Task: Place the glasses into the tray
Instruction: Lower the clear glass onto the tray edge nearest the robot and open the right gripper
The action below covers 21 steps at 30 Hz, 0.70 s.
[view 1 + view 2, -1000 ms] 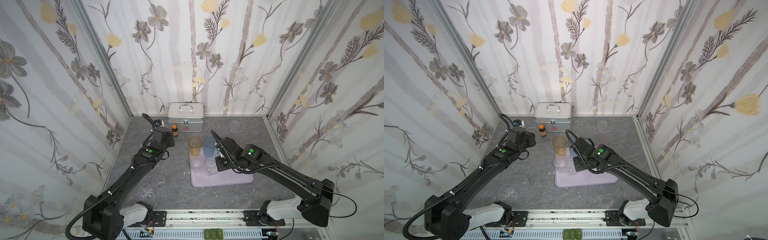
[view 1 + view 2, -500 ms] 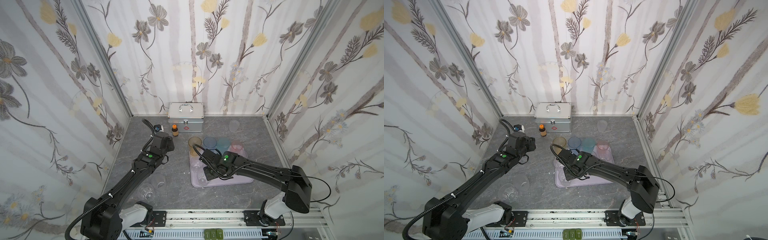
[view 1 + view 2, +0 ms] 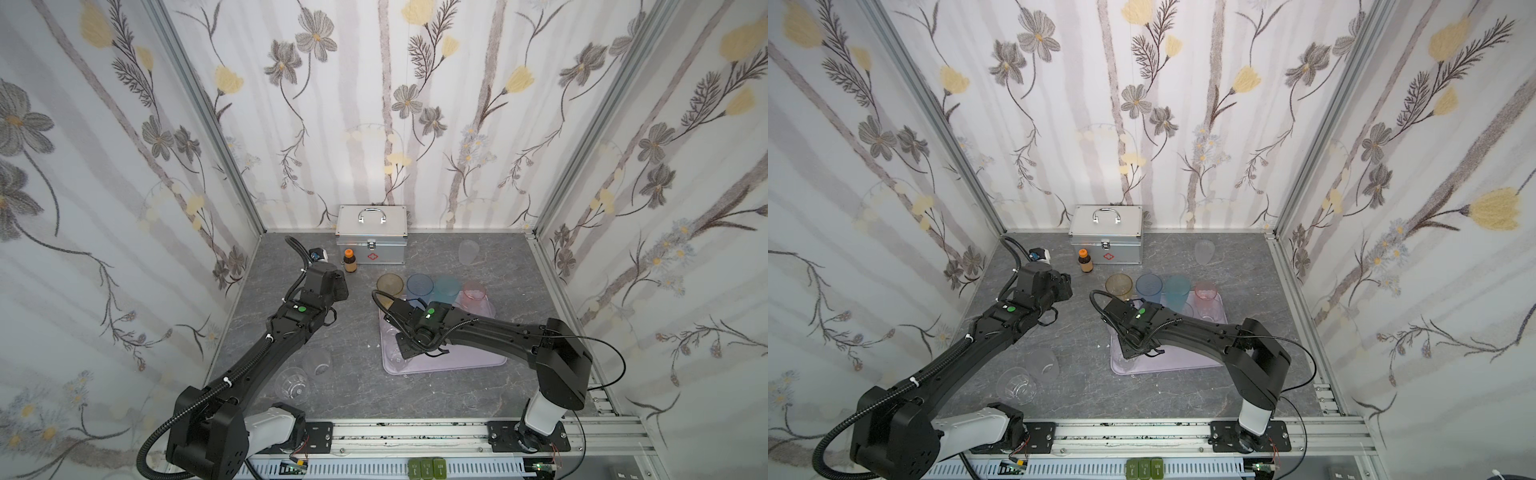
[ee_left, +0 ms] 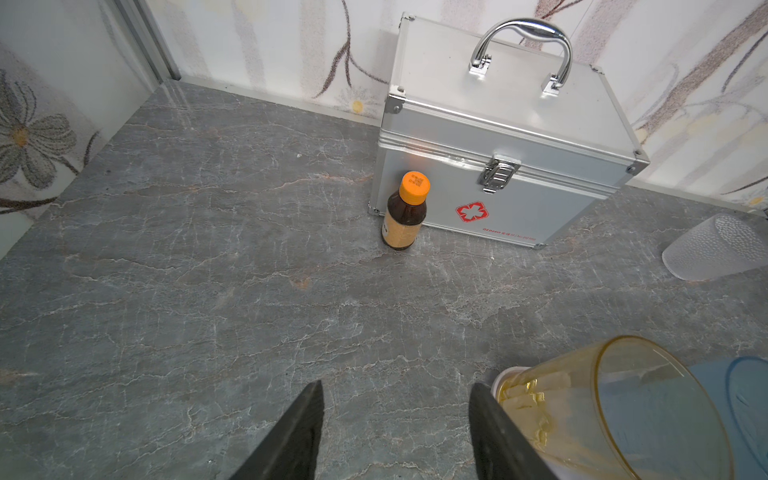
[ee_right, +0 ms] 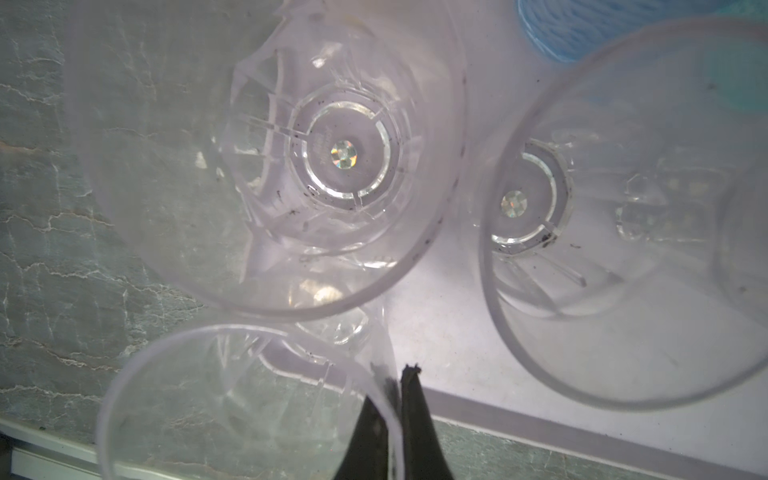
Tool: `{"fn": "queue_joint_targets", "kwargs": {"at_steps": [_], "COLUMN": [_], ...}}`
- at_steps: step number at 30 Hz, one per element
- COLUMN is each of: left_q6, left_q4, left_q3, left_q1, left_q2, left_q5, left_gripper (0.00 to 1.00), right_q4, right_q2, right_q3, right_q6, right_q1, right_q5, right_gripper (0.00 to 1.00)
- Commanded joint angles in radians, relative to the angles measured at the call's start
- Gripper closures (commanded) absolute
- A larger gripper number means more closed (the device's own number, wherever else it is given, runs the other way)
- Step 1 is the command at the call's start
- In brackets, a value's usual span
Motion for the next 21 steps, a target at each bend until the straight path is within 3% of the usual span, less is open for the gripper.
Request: {"fn": "queue_joint_targets", "kwargs": {"at_steps": [1,15,21], "left_q6": [0.008,0.006,0.008], "left_q4": [0.038,0.044,0.044], "left_q3": [0.000,0.001,-0.001], "left_q1": [0.004,0.010,0.011], "left_q2": [0.003,0.006,0.000], "left_q5": [0.003,0.008,0.000], "left_gripper": [0.42,0.41,0.41], "right_q4": [0.042,0.083,0.080], "right_q2": [0.013,0.030,-0.015], "right_q3": [0.009,0.027,0.033], "right_q6": [0.015,0.026,0.015], "right_q1": [-0.001,-0.008,-0.029], "right_q5": [-0.017,-0.074,-0.083], "right_gripper": [0.98,0.89,0.75]}}
